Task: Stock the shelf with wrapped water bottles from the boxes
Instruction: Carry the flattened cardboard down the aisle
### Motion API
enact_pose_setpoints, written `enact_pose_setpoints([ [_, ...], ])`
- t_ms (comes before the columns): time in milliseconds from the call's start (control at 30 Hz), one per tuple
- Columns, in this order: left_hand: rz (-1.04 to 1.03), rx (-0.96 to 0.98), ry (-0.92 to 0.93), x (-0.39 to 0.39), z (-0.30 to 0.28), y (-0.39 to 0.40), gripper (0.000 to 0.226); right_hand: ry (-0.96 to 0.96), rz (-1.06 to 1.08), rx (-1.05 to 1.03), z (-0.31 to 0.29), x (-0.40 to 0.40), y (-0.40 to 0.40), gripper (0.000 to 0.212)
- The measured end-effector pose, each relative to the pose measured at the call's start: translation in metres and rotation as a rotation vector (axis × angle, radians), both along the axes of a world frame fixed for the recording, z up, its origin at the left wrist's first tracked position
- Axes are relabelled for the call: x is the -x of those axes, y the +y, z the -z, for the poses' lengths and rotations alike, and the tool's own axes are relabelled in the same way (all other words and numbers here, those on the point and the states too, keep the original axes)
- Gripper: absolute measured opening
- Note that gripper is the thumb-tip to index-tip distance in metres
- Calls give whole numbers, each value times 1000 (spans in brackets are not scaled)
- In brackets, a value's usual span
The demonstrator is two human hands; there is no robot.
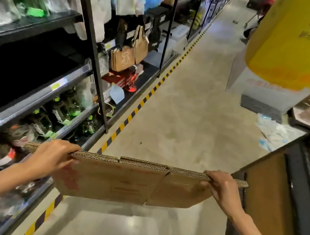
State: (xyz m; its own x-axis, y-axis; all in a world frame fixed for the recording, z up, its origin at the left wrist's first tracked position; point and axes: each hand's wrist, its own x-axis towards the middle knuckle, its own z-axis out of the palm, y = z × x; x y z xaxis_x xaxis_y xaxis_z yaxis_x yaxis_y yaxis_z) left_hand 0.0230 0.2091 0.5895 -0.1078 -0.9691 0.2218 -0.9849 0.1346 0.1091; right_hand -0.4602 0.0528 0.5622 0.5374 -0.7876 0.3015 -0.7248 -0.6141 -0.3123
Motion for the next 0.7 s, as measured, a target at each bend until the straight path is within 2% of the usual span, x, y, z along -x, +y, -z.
enact_pose_setpoints([
  [133, 71, 10, -35, -4, -3, -93, 24, -19, 75, -18, -6, 3, -55, 30],
  [300, 158, 47, -11, -16, -3, -218, 26, -37, 151, -23, -3, -1, -149, 22],
  [367, 206, 69, -22, -22, -5, -270, 32, -51, 156, 4, -6, -9, -188, 39],
  [433, 238, 102, -51, -29, -12, -320, 37, -57, 183, 9, -11, -17, -225, 46],
  [500, 235, 94, -84, -39, -15, -373, 31, -47, 220, 40, -15, -25, -263, 43],
  [600, 243, 36, -99, -54, -20, -455, 33, -29, 278, 17, -22, -35, -330, 27],
  [700, 261, 18, -92, -69, -18, -536, 29, -23, 301, 32, -25, -39, -398, 28],
])
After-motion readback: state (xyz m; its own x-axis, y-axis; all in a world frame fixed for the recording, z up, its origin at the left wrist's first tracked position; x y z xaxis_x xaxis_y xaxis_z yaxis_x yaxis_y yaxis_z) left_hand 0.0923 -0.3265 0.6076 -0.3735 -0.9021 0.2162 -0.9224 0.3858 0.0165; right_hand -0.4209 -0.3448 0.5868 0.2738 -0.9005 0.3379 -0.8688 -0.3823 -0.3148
